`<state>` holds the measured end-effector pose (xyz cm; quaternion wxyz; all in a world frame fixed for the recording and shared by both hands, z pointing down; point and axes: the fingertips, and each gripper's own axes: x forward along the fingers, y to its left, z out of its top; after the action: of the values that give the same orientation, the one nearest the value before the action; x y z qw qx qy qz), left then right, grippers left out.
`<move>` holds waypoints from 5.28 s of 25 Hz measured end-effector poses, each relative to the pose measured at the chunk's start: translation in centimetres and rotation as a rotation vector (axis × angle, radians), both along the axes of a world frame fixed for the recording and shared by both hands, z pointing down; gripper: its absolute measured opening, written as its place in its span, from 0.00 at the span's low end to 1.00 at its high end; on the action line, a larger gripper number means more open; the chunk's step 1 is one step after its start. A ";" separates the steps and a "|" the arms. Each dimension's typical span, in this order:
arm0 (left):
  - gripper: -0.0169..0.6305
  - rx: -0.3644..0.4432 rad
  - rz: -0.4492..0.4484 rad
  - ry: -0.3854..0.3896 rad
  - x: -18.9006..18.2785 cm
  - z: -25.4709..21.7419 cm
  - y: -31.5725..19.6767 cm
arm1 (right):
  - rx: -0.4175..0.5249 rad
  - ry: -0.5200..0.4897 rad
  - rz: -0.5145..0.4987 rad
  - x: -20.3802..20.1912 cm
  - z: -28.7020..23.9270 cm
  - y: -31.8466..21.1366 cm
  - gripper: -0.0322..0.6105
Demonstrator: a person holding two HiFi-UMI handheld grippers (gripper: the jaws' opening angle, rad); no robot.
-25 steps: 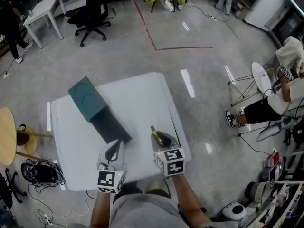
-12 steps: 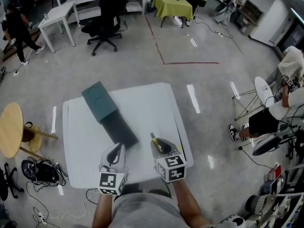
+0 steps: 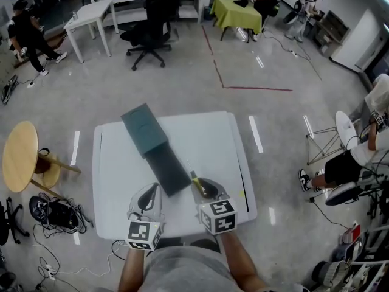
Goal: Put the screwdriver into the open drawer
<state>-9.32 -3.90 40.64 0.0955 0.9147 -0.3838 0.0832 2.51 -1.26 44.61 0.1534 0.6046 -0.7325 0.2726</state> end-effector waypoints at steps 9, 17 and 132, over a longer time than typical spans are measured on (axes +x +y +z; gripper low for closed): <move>0.04 -0.014 -0.051 0.004 -3.4 0.5 -2.7 | -0.023 -0.001 -0.069 -3.8 0.9 -3.6 0.18; 0.04 -0.058 -0.103 0.000 -5.5 2.0 -4.8 | -0.080 -0.003 -0.144 -6.5 3.0 -6.0 0.18; 0.04 0.048 -0.105 0.012 -4.7 -1.4 -5.5 | 0.274 0.025 -0.109 -4.2 -2.7 -7.5 0.13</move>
<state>-14.01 -9.40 39.23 0.0800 0.8957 -0.4328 0.0632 -1.72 -8.81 41.96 0.0929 0.5826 -0.7927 0.1537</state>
